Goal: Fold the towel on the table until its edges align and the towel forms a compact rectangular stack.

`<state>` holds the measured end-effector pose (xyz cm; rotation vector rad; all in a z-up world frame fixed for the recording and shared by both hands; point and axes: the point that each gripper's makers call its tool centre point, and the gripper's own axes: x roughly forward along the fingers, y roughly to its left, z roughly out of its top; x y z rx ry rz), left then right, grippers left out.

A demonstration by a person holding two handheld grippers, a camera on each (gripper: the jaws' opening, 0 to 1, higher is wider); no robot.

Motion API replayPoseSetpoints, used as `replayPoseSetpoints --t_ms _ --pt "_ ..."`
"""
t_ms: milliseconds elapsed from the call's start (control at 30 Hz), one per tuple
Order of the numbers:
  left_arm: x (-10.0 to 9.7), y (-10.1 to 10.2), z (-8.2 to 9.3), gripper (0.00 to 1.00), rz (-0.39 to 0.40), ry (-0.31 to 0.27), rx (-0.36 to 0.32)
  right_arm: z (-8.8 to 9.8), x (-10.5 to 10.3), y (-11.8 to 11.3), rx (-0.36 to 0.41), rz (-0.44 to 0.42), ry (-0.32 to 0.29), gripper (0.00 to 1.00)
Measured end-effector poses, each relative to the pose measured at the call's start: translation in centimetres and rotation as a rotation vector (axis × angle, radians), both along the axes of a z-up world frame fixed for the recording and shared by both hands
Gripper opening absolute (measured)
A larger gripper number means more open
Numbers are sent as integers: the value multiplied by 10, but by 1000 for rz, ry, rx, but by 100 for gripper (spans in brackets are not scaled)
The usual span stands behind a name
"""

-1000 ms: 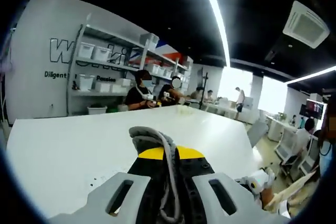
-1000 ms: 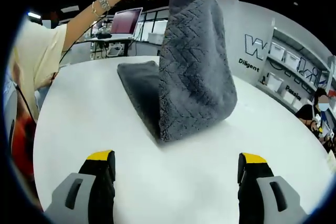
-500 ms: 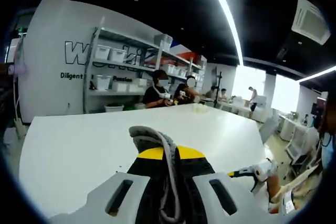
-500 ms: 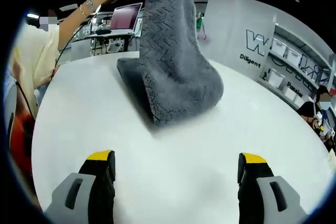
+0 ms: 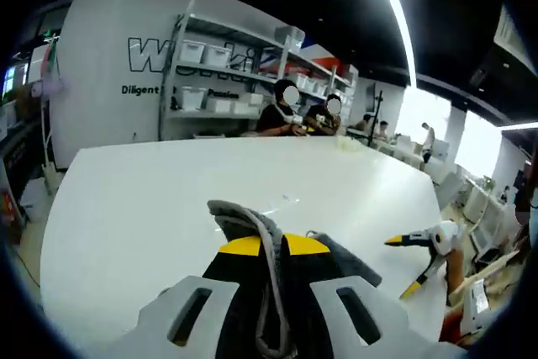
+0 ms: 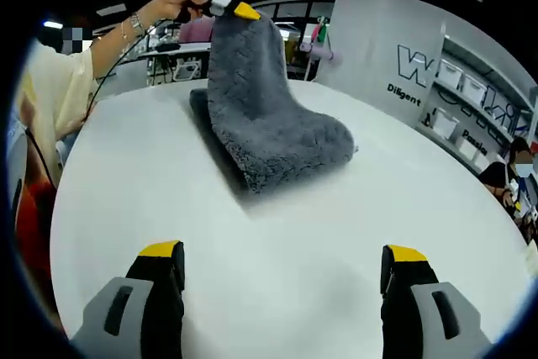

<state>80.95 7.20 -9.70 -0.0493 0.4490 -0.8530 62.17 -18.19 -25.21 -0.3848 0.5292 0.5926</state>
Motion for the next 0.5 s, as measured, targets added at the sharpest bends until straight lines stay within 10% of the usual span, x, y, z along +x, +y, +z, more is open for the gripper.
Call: replayPoseSetpoints --t_ms 500 --pt "18 73 -97 9 158 130 150 -1 1 2 -3 5 10 99"
